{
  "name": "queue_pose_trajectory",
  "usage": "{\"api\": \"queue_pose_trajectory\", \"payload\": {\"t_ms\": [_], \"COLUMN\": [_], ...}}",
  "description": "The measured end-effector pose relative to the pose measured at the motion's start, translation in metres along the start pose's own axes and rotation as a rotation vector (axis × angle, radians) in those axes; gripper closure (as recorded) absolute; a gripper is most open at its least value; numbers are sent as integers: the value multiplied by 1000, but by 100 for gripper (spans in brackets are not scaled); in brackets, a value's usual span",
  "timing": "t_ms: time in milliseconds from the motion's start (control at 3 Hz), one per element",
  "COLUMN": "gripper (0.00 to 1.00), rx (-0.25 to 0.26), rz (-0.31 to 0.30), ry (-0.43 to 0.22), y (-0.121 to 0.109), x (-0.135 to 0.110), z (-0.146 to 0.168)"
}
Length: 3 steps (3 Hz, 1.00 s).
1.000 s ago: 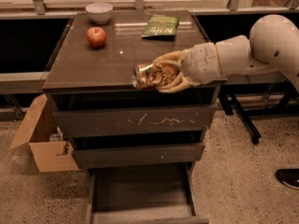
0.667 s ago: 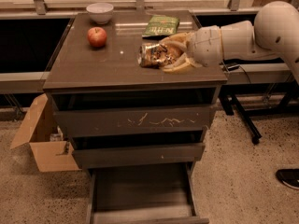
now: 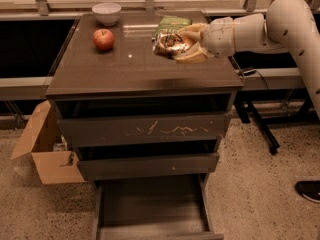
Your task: Pick orange can from bottom drawer and place on counter
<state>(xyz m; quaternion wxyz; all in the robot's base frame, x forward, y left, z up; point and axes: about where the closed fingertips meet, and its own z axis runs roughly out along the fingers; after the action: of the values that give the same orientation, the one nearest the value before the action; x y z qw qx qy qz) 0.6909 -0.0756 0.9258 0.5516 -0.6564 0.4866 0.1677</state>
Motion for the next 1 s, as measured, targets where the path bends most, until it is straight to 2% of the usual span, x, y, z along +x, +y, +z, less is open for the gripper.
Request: {"api": "queue_pose_trajectory", "payload": {"t_ms": [667, 1000], "gripper": [28, 5], "rx": [16, 19], "rz": [57, 62], "ry": [-15, -29], "y": [5, 7], "x": [37, 43], "z": [13, 17]}}
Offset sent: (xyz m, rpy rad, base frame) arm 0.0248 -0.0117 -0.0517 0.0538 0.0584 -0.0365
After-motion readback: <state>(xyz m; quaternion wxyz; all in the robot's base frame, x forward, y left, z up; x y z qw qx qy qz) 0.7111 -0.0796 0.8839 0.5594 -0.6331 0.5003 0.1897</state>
